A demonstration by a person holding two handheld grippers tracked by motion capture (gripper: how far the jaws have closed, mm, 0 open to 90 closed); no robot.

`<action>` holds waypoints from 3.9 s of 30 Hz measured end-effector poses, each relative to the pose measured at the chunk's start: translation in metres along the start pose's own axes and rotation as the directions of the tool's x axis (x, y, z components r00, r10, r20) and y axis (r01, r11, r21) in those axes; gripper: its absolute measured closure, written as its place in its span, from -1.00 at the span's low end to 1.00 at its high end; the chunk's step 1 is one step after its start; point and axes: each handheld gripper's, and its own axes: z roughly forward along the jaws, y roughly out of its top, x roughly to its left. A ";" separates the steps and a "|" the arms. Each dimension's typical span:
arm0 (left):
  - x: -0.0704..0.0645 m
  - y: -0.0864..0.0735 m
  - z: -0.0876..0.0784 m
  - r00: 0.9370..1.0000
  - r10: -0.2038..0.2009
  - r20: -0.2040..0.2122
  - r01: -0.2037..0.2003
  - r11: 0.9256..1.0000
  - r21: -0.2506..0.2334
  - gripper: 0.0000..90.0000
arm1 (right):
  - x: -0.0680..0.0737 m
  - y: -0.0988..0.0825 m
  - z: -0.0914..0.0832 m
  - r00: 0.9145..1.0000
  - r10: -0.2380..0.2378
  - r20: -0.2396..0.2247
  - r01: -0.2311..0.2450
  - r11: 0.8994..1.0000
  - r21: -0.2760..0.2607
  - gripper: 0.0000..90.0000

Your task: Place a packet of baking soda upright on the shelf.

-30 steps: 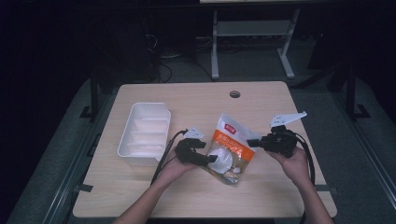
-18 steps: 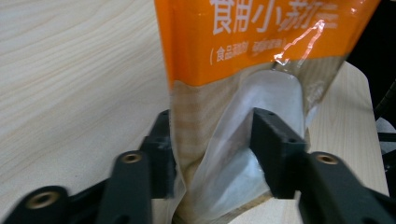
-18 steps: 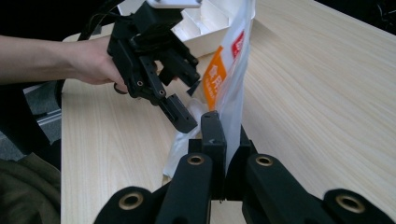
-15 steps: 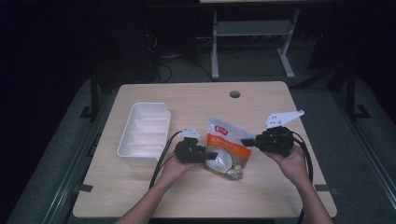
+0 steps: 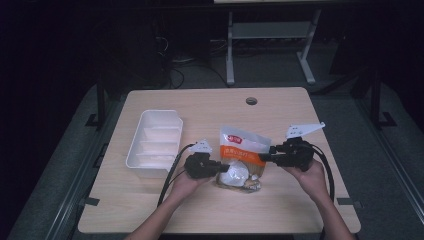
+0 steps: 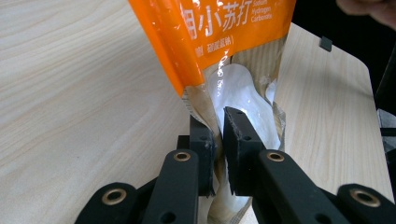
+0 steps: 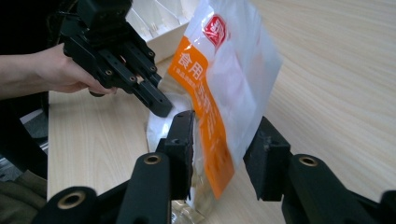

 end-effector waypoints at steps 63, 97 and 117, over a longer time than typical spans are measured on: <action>-0.040 -0.032 -0.046 0.974 0.190 -0.125 -0.180 0.980 0.086 -0.20 | 0.012 0.045 0.007 0.999 -0.034 0.007 0.034 0.999 0.001 1.00; -0.040 -0.050 -0.070 0.975 0.183 -0.124 -0.176 0.982 0.061 -0.33 | 0.026 0.148 0.080 0.993 -0.091 -0.070 0.090 0.996 -0.021 1.00; -0.036 -0.055 -0.076 0.975 0.183 -0.129 -0.179 0.983 0.042 -0.38 | 0.042 0.197 0.127 0.983 -0.135 -0.125 0.131 0.990 -0.042 1.00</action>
